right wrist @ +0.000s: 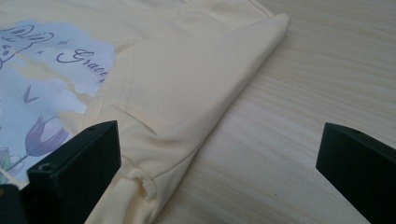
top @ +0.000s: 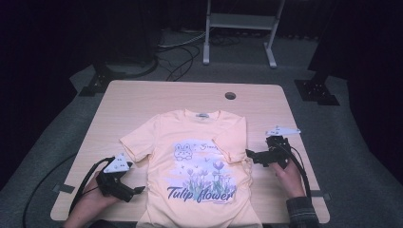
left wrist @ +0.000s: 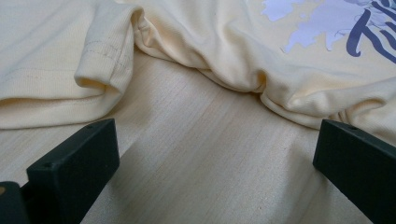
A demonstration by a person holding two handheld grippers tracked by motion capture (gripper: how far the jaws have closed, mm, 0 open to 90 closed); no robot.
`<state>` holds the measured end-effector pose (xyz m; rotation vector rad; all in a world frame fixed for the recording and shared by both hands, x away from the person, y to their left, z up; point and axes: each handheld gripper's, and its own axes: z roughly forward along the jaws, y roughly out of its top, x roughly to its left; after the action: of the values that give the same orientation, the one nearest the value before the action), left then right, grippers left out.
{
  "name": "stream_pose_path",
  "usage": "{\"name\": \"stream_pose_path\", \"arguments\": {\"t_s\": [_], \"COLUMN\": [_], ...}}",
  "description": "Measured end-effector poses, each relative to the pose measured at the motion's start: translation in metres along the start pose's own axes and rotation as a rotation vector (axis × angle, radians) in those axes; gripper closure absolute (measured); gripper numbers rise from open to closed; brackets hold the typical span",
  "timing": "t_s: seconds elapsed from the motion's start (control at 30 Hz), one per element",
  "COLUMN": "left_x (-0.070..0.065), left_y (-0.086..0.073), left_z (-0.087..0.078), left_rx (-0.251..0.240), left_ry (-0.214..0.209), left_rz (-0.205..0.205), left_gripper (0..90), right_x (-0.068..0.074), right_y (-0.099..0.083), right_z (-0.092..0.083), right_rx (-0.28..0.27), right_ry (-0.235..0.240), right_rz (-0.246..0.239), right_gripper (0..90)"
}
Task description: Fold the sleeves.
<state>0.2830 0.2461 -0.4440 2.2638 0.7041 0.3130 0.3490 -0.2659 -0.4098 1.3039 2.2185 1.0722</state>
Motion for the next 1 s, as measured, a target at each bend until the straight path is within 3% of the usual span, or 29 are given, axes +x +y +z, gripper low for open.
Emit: {"name": "stream_pose_path", "arguments": {"t_s": [1.0], "left_x": [0.0], "left_y": [0.0], "left_z": [0.0], "left_rx": [0.0], "left_ry": [0.001], "left_rz": [0.0], "left_gripper": [0.0], "right_x": [0.002], "right_y": [-0.041], "right_z": [-0.038], "right_rx": [0.003], "right_ry": [-0.015], "right_rz": [-0.029], "right_gripper": [0.0]}}
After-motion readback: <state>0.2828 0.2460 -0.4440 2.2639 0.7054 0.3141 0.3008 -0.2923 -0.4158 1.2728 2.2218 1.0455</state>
